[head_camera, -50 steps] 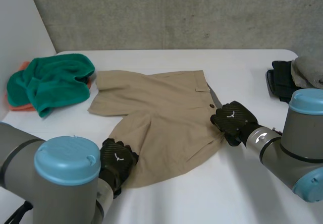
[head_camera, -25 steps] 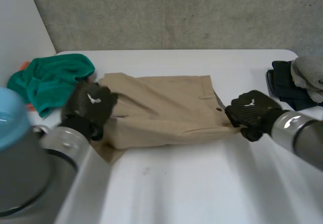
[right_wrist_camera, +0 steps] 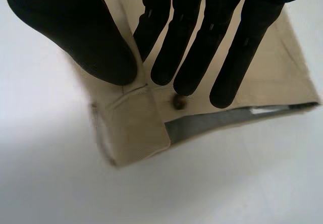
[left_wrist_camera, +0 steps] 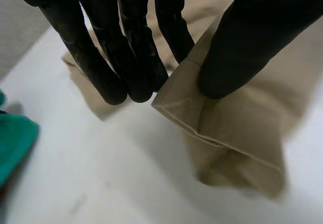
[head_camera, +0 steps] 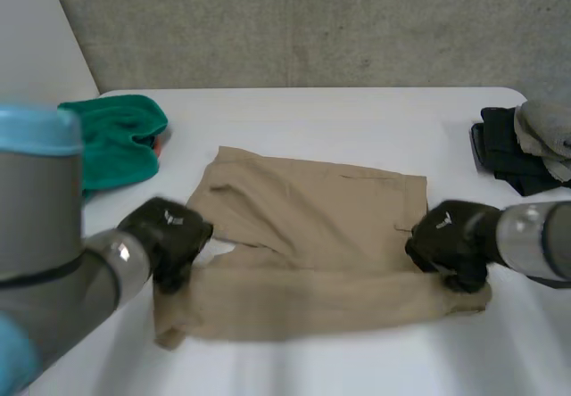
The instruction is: Fold the laundry.
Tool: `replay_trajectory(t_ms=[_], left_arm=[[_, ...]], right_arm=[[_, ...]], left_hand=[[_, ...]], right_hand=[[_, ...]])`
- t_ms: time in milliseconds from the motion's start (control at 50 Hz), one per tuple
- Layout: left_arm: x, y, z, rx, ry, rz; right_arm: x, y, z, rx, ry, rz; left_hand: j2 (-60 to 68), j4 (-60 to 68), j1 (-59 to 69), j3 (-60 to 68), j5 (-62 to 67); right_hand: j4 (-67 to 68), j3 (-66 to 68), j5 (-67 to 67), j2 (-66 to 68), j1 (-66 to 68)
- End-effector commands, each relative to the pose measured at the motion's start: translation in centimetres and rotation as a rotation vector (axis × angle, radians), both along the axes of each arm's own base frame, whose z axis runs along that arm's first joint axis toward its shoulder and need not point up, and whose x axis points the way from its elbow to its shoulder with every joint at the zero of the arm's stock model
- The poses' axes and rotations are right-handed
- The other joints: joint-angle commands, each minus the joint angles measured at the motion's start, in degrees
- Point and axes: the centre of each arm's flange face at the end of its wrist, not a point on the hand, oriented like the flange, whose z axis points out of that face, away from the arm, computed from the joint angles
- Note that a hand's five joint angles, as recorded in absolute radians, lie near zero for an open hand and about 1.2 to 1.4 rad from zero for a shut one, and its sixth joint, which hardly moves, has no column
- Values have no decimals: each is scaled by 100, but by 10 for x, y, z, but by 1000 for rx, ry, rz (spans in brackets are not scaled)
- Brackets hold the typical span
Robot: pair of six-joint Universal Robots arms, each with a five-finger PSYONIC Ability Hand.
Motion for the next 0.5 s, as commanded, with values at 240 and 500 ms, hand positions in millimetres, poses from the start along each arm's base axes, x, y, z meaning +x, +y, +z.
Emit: replay_trajectory(t_ms=[240,500], left_arm=[[-69,-152,43,-526,143,42],[-93,-192,12,-625,104,14]], right_arm=[[66,-119,-2,-609,-298,-187],[98,-145,-12,-756,-352,-145]], left_hand=[[1172,1159,1428,1213,1428],[1172,1159,1428,1213,1428]], right_hand=[[1167,1202,1173,1283,1845],[1167,1202,1173,1283,1845]])
